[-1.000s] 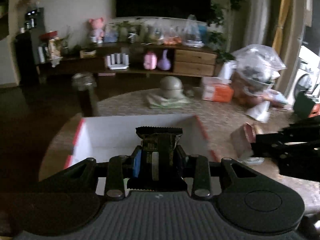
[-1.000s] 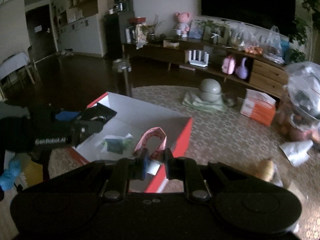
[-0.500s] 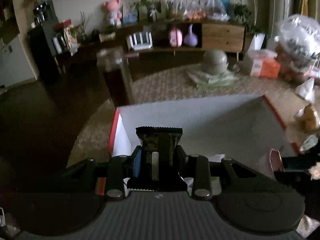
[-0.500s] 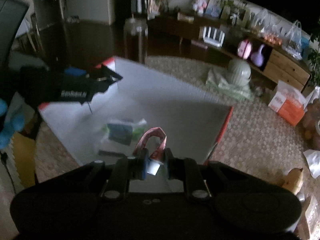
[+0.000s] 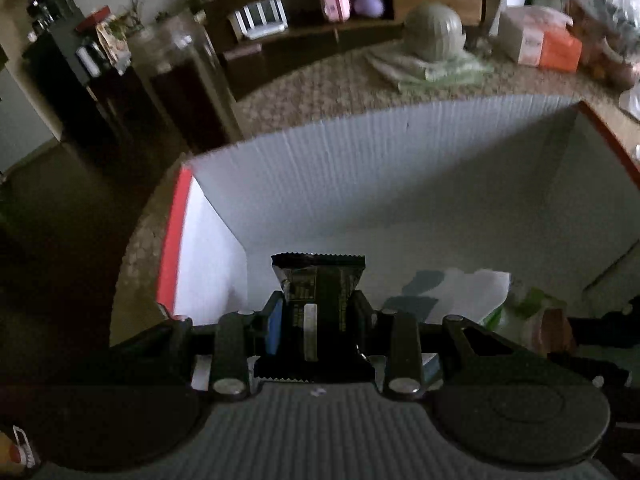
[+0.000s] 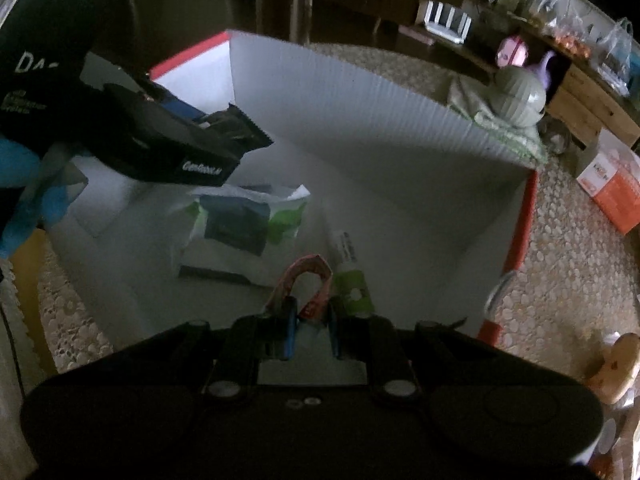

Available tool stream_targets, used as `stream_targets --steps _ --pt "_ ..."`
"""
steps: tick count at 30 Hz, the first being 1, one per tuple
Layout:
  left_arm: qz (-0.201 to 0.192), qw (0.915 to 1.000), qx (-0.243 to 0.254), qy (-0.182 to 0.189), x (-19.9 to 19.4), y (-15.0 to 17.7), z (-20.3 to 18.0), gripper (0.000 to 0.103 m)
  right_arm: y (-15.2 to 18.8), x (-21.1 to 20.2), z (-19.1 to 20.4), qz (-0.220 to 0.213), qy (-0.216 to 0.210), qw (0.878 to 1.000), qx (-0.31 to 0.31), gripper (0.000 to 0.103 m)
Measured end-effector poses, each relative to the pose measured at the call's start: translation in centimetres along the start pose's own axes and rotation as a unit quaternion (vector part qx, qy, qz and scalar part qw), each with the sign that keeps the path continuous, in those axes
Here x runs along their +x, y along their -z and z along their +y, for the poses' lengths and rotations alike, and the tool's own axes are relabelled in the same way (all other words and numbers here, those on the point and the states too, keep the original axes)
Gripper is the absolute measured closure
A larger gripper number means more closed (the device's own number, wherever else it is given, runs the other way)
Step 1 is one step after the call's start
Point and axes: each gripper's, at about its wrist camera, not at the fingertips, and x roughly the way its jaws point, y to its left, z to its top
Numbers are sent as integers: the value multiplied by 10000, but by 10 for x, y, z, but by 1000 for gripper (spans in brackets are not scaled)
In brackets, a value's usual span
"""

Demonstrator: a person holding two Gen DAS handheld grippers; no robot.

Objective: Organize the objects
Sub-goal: 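Carry the packet and pink tag into the red box and open both grippers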

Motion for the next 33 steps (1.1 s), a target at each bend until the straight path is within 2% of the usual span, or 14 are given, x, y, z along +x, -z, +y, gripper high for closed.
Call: stream_targets --steps 3,8,12,13,14,18,19,20,28,30,31,32,33 --pt "169 9997 40 177 3 -1 1 69 -2 7 -1 128 30 9999 36 87" --pt "349 9990 246 139 8 -3 -5 68 -5 11 -3 274 57 9995 112 87" --pt "503 9984 201 130 10 -2 -2 66 -6 12 -2 342 82 9993 139 86" --pt "503 9985 183 151 9 -1 -1 61 -6 11 -1 357 83 9992 135 86" --pt "489 9985 182 152 8 -1 -1 53 -6 11 -1 364 88 9992 124 85" --pt "338 9991 201 168 1 0 -2 42 -4 7 -1 327 87 9994 105 82" --pt "304 9992 214 126 -1 1 -3 31 -4 6 -1 313 97 9994 89 81" --pt "274 9994 215 83 -2 1 -4 24 -4 3 -1 292 110 9995 76 80" --pt "-5 9998 -147 132 -28 -3 5 24 -6 -24 -9 -5 -5 9998 176 75" --pt "-65 9994 -274 177 -36 -5 8 24 -6 -32 -11 -98 -100 9997 176 70" --pt "-99 9992 -323 210 -40 -4 9 23 -6 -36 -11 -141 -117 9997 166 58" --pt "-135 9989 -360 253 -44 -3 9 22 -5 -40 -11 -219 -124 9996 154 42" --pt "-192 9986 -399 298 -50 -2 10 22 -3 -44 -11 -298 -134 9994 138 34"
